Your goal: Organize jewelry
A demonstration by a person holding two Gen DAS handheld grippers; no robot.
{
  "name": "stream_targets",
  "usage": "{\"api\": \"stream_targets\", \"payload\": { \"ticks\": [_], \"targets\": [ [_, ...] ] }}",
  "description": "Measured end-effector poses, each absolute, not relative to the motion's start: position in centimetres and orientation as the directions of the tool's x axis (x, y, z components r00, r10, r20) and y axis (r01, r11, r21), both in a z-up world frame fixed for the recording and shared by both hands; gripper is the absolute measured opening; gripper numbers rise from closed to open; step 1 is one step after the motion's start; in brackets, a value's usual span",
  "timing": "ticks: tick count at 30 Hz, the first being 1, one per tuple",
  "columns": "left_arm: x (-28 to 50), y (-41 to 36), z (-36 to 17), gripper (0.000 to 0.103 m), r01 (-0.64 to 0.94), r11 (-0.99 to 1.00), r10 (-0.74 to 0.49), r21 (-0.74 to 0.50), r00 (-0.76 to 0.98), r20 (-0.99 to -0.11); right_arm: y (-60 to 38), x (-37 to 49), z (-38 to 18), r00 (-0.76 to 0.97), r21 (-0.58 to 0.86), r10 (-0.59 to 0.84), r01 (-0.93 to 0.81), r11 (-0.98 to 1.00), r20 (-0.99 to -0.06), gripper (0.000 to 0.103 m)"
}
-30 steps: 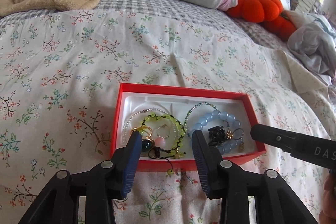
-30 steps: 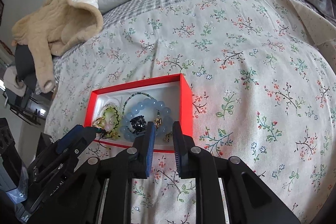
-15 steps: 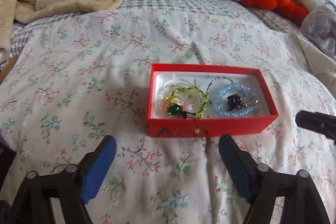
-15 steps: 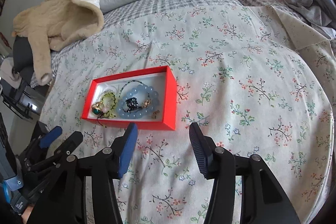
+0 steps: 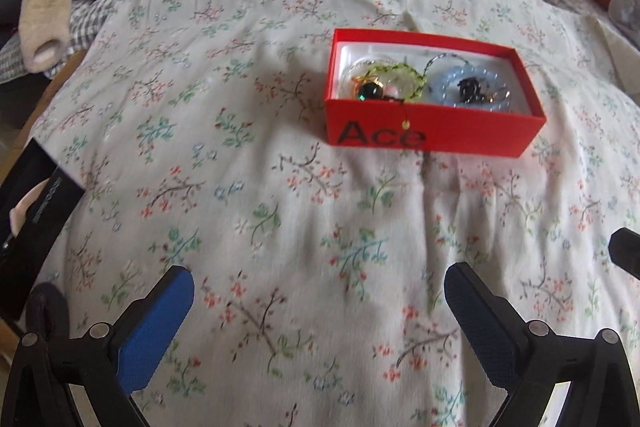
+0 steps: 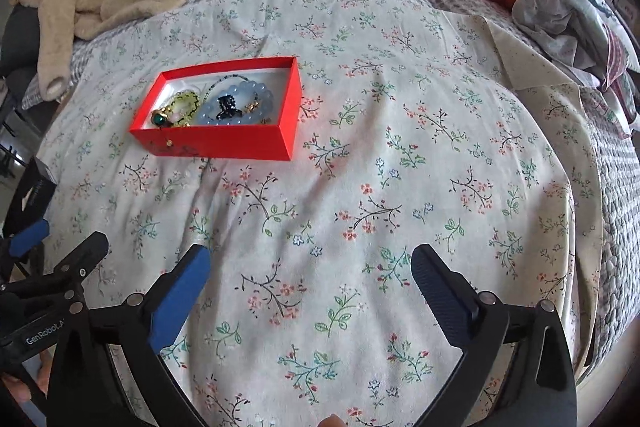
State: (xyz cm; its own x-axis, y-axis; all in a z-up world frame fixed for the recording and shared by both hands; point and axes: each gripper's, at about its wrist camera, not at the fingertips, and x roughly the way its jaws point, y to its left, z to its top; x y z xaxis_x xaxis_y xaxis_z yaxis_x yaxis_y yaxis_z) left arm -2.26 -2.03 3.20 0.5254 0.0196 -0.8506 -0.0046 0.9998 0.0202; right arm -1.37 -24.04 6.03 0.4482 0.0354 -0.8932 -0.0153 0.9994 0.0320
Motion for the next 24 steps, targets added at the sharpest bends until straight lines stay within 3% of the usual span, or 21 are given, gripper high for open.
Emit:
{"api": "stream_targets", "payload": {
  "ticks": [10,24],
  "targets": [
    [-3.8,-1.2,1.5,0.103,-0.078,0.997,0.058,0.02,0.522,-0.851,-22.2,-3.3,5.6,0.494,-0.006,0.005,-0.021,1.0,-0.87,0.102],
    [-2.1,-2.1,-0.5,0.103,-0.04,0.998,0.064,0.05,0.524,-0.849,-21.5,-1.5,2.1,0.451,-0.056,-0.035,-0.033,0.998,-0.892,0.102]
  ]
}}
